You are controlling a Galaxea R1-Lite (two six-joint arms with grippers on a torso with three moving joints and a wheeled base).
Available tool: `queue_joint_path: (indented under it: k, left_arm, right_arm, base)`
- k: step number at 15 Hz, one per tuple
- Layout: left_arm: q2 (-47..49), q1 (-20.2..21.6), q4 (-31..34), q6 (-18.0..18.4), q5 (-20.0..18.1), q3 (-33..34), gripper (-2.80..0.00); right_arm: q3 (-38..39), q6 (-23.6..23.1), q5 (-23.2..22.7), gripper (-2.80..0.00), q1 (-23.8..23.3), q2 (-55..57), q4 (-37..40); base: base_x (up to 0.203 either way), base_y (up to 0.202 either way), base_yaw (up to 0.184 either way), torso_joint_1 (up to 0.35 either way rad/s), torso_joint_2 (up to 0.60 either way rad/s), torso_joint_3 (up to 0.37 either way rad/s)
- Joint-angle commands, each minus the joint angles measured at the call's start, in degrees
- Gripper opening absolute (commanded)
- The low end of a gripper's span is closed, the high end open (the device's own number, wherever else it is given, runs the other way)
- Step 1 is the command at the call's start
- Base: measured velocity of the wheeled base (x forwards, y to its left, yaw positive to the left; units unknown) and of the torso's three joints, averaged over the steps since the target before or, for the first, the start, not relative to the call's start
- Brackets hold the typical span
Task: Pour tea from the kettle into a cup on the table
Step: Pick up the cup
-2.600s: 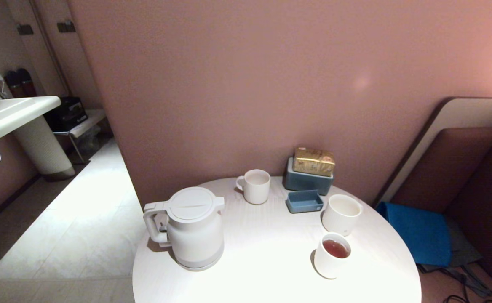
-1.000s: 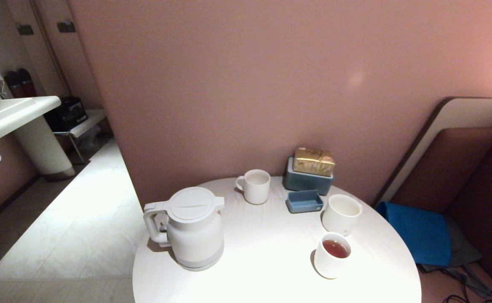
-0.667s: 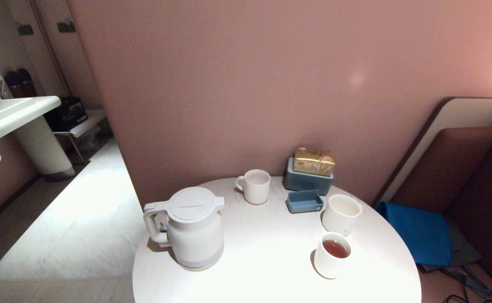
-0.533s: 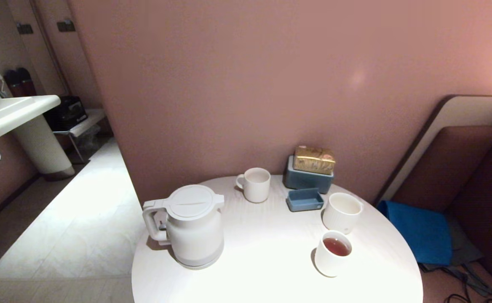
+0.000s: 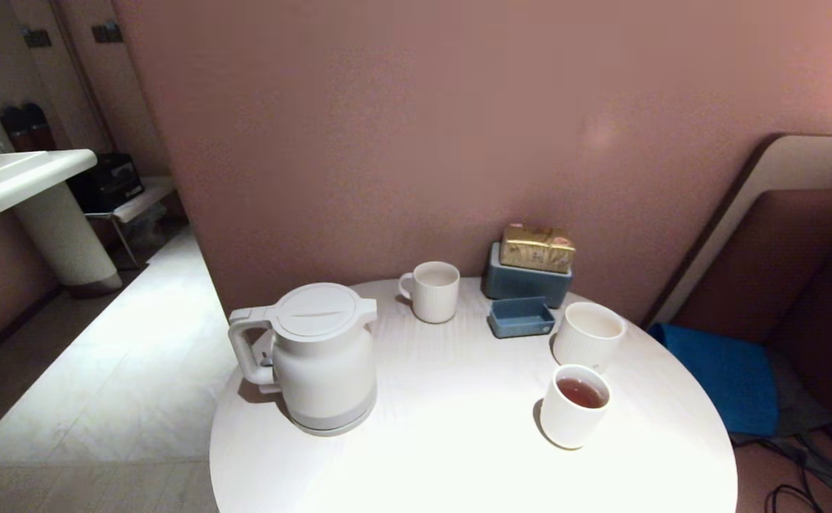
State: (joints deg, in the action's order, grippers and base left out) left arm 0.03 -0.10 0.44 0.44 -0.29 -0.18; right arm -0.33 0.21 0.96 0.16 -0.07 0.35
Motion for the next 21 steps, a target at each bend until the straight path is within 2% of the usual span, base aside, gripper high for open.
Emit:
queue_joint_path:
  k: [1,7,9,12,15,17,18,19,21]
  left_arm:
    - [0.1,0.0,0.0,0.0,0.0,0.0,-2.8]
    - [0.1,0.0,0.0,0.0,0.0,0.0,-2.8]
    - [0.1,0.0,0.0,0.0,0.0,0.0,-2.8]
    - [0.1,0.0,0.0,0.0,0.0,0.0,-2.8]
    - [0.1,0.0,0.0,0.0,0.0,0.0,-2.8]
    - [0.1,0.0,0.0,0.0,0.0,0.0,-2.8]
    - [0.1,0.0,0.0,-0.1,0.0,0.0,-2.8]
    - [0.1,0.0,0.0,0.0,0.0,0.0,-2.8]
    - [0.1,0.0,0.0,0.0,0.0,0.0,-2.8]
  right_arm:
    - [0.0,0.1,0.0,-2.8,0.0,0.1,0.0]
    - [-1.2,-0.7,0.4,-2.8,0.0,0.1,1.7]
    - [-6.6,-1.6,0.2,-2.8,0.1,2.8,2.4]
    - [-17.7,-1.4,-0.7,-2.8,0.2,19.3,2.5]
    - [-24.1,-1.0,-2.7,-2.8,0.2,42.0,4.7]
    - [-25.1,-0.9,-6.9,-2.8,0.3,54.6,7.3]
    - [-23.7,-0.8,-10.9,-2.8,0.3,58.8,6.9]
    - [-20.5,-0.8,-13.9,-2.8,0.3,60.8,3.4]
    - [-11.7,-0.7,-17.9,-2.8,0.3,62.9,-13.5]
  base:
    - [0.0,0.0,0.0,-0.046,0.1,0.046]
    - [0.0,0.0,0.0,-0.007,0.02,0.007]
    - [0.0,0.0,0.0,0.0,0.0,0.0]
    - [0.0,0.0,0.0,0.0,0.0,0.0]
    - [0.0,0.0,0.0,0.0,0.0,0.0]
    - [0.0,0.0,0.0,0.0,0.0,0.0]
    - [0.0,0.0,0.0,0.0,0.0,0.0]
    - [0.0,0.0,0.0,0.0,0.0,0.0]
    - [0.0,0.0,0.0,0.0,0.0,0.0]
